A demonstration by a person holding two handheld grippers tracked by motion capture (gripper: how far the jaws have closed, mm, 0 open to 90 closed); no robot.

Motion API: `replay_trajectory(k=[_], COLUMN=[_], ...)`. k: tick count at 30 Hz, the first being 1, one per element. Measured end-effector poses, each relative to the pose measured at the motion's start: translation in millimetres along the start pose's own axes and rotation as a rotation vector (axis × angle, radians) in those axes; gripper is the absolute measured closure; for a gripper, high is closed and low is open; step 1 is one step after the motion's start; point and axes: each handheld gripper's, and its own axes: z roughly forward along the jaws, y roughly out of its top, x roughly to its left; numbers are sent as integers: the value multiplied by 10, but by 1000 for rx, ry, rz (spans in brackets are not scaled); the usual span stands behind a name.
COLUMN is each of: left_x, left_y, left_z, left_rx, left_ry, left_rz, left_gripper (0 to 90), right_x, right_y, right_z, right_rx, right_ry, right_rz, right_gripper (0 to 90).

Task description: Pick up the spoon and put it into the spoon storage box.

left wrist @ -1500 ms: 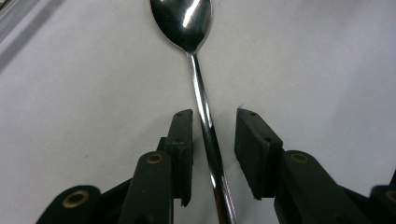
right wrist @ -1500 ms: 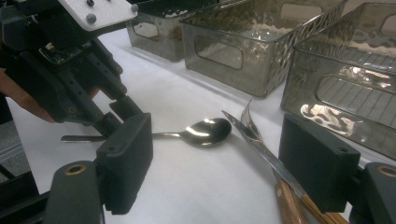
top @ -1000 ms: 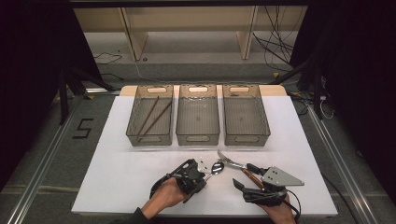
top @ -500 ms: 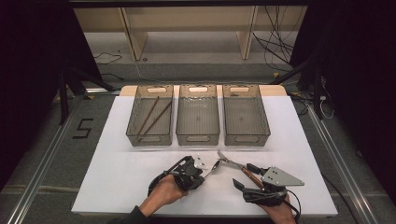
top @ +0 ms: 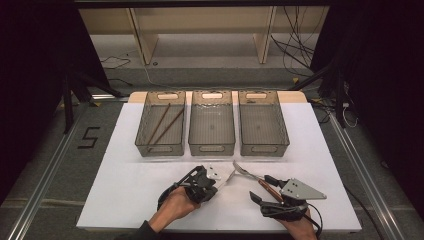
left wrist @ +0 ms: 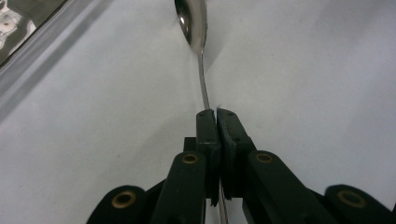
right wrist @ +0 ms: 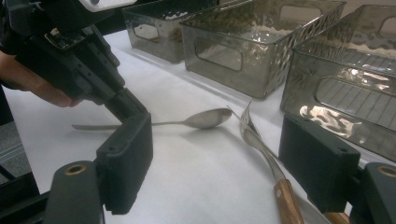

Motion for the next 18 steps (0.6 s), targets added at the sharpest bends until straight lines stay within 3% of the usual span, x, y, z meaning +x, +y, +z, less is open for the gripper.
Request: replay_trajectory(k=[2, 5, 11, 18], left_x=[25, 60, 6, 39], left_y=[-5, -17, -11, -14], left_z=[-3, 19, 50, 36], left_rx=[-4, 13, 20, 14], left_ry=[13, -34, -10, -8], left_rz=[-13, -27, -10, -33], left_gripper=[875, 862, 850, 867], right_x=[1, 0, 0, 1], right_y=[0, 0, 0, 0], right_z=[2, 1, 2, 1], right_rx=[0, 0, 1, 0], right_ry=[2, 1, 1, 1], right_rz=[-1, 1, 0, 0], right_gripper=[268, 269, 269, 269])
